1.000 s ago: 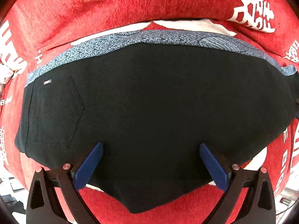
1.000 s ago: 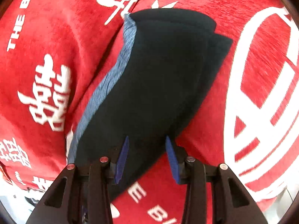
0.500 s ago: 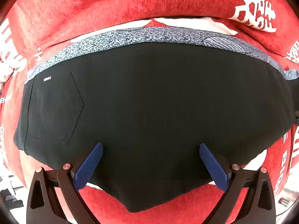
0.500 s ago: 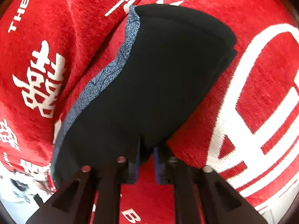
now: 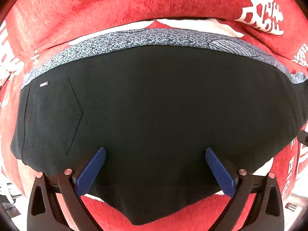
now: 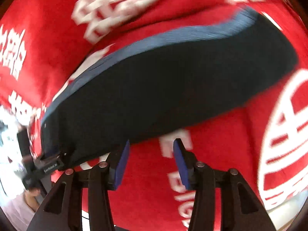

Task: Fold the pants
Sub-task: 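Lay the folded end down and open the right tool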

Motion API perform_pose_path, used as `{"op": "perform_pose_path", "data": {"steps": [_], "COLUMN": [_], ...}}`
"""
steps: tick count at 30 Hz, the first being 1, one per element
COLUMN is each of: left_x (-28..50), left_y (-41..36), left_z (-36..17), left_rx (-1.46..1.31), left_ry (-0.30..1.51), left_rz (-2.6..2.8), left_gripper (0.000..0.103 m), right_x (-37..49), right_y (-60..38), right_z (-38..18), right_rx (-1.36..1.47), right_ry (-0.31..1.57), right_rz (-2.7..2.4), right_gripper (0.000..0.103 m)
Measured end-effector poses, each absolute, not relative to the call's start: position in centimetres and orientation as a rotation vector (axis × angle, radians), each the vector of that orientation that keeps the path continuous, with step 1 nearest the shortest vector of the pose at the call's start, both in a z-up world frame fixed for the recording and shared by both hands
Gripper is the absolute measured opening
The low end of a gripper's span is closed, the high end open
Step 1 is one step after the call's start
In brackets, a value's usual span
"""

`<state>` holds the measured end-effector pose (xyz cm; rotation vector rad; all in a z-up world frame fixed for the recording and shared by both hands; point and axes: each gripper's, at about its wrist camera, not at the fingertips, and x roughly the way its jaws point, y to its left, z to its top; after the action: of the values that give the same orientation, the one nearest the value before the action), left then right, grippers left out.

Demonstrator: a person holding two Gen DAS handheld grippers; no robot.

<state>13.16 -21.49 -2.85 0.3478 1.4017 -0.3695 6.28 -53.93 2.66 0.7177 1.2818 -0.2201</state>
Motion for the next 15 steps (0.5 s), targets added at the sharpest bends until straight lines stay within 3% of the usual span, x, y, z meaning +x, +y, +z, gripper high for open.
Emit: {"op": "perform_pose_path", "data": {"steps": [2,3,9,15], "left_x": [13.2,13.4,11.4,7.3], "left_y": [-21.8,-21.8,-20.8,-17.7], "left_z": [-2.8,-2.7,0.7,7.7], "left_rx": [0.360,0.363,0.409,0.398], "left_ry": [1.408,1.416,1.431,1.434], "left_rz": [-0.364,-0.359,-0.364,-0.364], "left_gripper": [0.103,0.103,0.103,0.103], "right_x": [7.9,8.4,6.0,2.5], "right_y": [-52.7,-52.2,-52.2,-52.6], "right_z": [1.8,1.1,1.9,4.9], "right_rx": [0.674,0.660,0.797,0.863], "right_ry": [1.309,1.344,1.384,1.454], "right_rz": [-0.215,-0.218,-0.192,-0.207], "right_gripper": [0.067,0.068,0.068,0.069]}}
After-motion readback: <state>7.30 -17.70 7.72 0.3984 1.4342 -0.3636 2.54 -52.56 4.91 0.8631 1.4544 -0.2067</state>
